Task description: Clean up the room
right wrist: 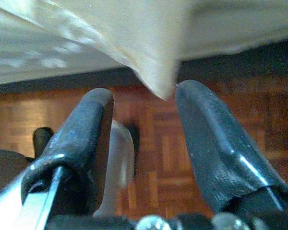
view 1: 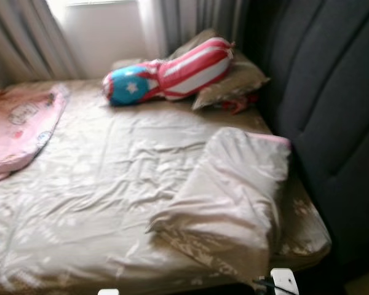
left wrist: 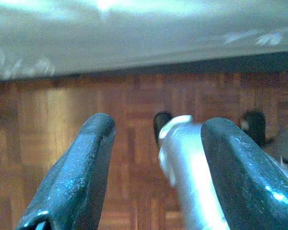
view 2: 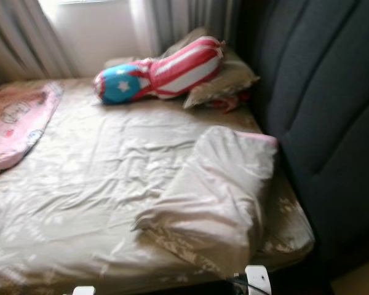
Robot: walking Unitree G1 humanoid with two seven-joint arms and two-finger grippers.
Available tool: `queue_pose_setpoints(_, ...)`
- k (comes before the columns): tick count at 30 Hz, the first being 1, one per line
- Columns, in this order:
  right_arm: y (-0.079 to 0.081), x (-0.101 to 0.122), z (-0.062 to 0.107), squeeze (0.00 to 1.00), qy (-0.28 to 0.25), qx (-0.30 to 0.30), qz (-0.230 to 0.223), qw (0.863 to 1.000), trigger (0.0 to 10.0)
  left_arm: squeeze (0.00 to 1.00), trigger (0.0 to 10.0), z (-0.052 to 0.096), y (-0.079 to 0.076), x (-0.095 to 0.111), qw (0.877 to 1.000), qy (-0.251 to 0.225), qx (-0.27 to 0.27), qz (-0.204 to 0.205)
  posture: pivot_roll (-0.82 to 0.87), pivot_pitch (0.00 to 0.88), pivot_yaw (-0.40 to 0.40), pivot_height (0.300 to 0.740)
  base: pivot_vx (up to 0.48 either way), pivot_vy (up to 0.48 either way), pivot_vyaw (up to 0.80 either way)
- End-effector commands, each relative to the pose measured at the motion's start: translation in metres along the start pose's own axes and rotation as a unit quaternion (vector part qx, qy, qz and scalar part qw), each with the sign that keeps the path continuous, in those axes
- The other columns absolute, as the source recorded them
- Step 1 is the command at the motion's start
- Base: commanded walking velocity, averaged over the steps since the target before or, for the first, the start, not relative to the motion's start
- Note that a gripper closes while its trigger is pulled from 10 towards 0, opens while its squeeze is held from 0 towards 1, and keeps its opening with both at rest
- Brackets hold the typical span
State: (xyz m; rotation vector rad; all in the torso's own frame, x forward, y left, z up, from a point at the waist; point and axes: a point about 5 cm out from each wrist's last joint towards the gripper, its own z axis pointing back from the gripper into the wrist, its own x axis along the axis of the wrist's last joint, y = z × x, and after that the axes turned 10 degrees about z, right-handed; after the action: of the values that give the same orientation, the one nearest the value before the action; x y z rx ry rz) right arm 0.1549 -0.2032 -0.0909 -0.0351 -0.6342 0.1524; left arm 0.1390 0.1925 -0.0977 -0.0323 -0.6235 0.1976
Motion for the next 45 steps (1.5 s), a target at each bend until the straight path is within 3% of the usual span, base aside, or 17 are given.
queue_pose_setpoints(1,-0.005,0.000,0.001,0.00,0.001,-0.007,-0.003,1.000,10.0,0.00,10.0,0.001,-0.004,-0.005,1.000,0.006,-0.002,0.009,-0.14,0.036,0.021,0.740,0.000,0.000,0.00)
queue_pose_setpoints(8,-0.005,0.002,0.001,0.00,-0.015,-0.009,-0.010,1.000,10.0,0.00,10.0,0.001,-0.004,-0.005,1.000,0.002,-0.003,0.014,-0.14,0.036,0.022,0.740,0.000,0.000,0.00)
queue_pose_setpoints(21,-0.007,0.018,0.007,0.00,-0.142,-0.029,-0.056,0.988,10.0,0.00,10.0,0.005,-0.005,0.001,0.995,-0.077,-0.011,0.066,-0.13,0.053,0.019,0.740,0.000,0.000,0.00)
queue_pose_setpoints(22,-0.005,0.057,-0.001,0.00,-0.185,-0.026,-0.047,0.981,10.0,0.00,10.0,0.006,-0.005,0.002,0.994,-0.084,-0.010,0.067,-0.12,0.057,0.015,0.740,0.000,0.000,0.00)
queue_pose_setpoints(23,-0.005,0.057,-0.001,0.00,-0.185,-0.026,-0.047,0.981,10.0,0.00,10.0,0.006,-0.005,0.002,0.994,-0.084,-0.010,0.067,-0.12,0.057,0.015,0.740,0.000,0.000,0.00)
queue_pose_setpoints(24,0.000,0.113,-0.006,0.00,-0.247,-0.023,-0.031,0.968,10.0,0.00,10.0,0.007,-0.005,0.003,0.993,-0.099,-0.009,0.069,-0.12,0.058,0.013,0.740,0.000,0.000,0.00)
queue_pose_setpoints(25,0.001,0.126,-0.006,0.00,-0.263,-0.022,-0.027,0.964,10.0,0.00,10.0,0.007,-0.004,0.004,0.992,-0.104,-0.008,0.070,-0.12,0.058,0.012,0.740,0.000,0.000,0.00)
queue_pose_setpoints(32,-0.010,0.127,-0.001,0.00,-0.289,-0.047,-0.024,0.956,10.0,0.00,10.0,0.010,-0.004,0.006,0.989,-0.135,-0.007,0.064,-0.14,0.056,0.017,0.740,0.000,0.000,0.00)
queue_pose_setpoints(33,-0.015,0.126,0.000,0.00,-0.294,-0.054,-0.027,0.954,10.0,0.00,10.0,0.000,-0.008,0.056,0.980,-0.190,-0.015,0.058,-0.16,0.056,0.020,0.740,0.000,0.000,0.00)
queue_pose_setpoints(34,-0.015,0.126,0.000,0.00,-0.294,-0.054,-0.027,0.954,10.0,0.00,10.0,0.000,-0.008,0.056,0.980,-0.190,-0.015,0.058,-0.16,0.056,0.020,0.740,0.000,0.000,0.00)
queue_pose_setpoints(35,-0.019,0.125,0.002,0.00,-0.300,-0.053,-0.023,0.952,10.0,0.00,10.0,-0.004,-0.011,0.102,0.968,-0.243,-0.019,0.060,-0.16,0.054,0.020,0.740,0.000,0.000,0.00)
queue_pose_setpoints(39,-0.017,0.119,0.002,0.00,-0.295,-0.048,-0.014,0.954,10.0,0.00,10.0,-0.001,-0.008,0.114,0.960,-0.272,-0.016,0.058,-0.15,0.050,0.011,0.740,0.000,0.000,0.00)
queue_pose_setpoints(45,-0.011,0.103,0.000,0.00,-0.269,-0.053,-0.030,0.961,10.0,0.00,10.0,-0.001,-0.009,0.115,0.959,-0.277,-0.016,0.055,-0.15,0.039,0.025,0.740,0.000,0.000,0.00)
